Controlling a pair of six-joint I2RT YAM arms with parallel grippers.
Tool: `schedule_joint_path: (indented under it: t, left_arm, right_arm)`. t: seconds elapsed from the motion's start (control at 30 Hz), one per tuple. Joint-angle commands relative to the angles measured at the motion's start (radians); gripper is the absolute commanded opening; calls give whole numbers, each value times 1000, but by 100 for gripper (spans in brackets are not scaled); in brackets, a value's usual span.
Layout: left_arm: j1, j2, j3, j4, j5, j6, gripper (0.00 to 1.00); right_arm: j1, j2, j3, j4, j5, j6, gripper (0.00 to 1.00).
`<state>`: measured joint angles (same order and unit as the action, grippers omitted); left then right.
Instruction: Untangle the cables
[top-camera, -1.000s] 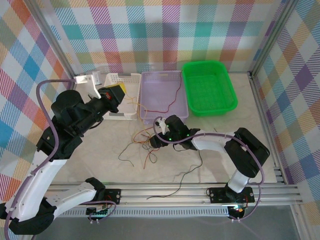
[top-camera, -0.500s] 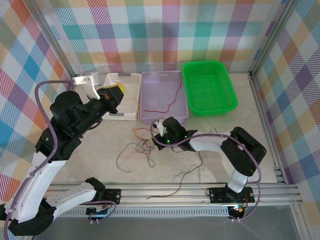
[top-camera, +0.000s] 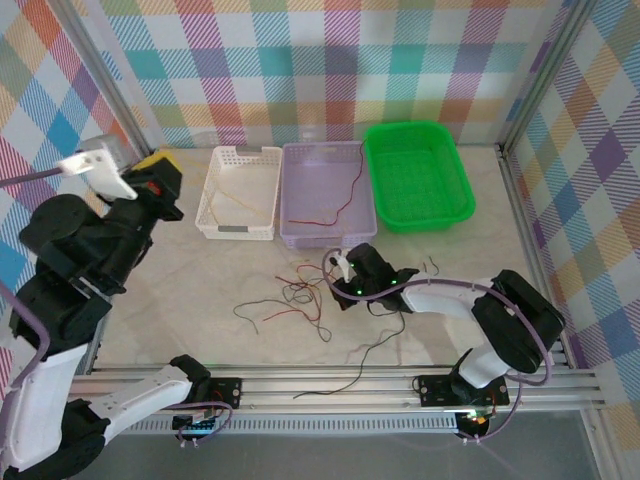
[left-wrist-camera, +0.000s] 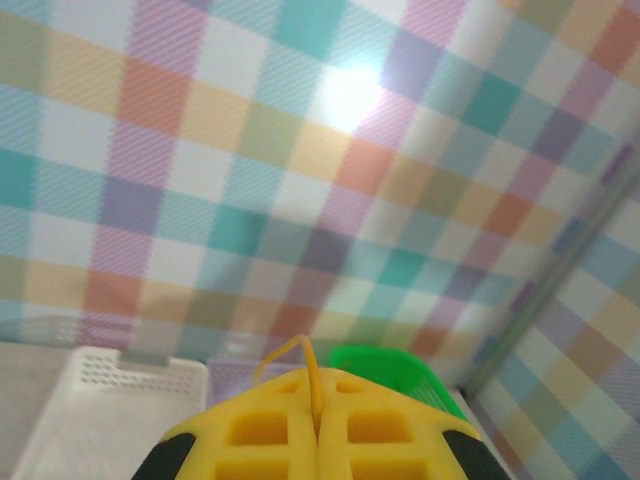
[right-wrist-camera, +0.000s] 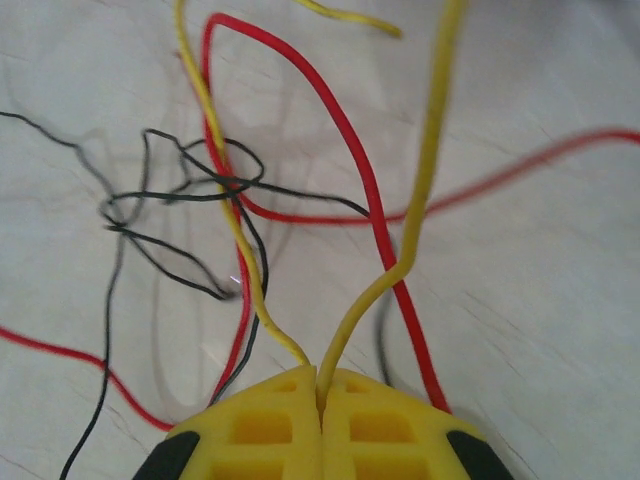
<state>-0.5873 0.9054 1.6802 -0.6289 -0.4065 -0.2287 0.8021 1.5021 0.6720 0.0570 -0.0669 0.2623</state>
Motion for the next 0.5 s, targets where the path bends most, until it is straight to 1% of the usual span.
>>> schedule_joint_path:
  t: [0.0, 0.17, 0.27, 0.47]
  left_arm:
    - [9, -6, 34, 16, -159, 51, 0]
    - [9, 27, 65, 39, -157, 73, 0]
    - [9, 55, 55, 65, -138, 93, 0]
    - [9, 102, 21, 149, -165, 161, 0]
  right_arm:
    - [-46, -67, -53, -48, -9, 26, 0]
    - [-122, -158, -128, -27, -68, 50, 0]
    - [-130, -196, -142, -22, -90, 56, 0]
    - [-130, -285, -182, 18, -146, 75, 0]
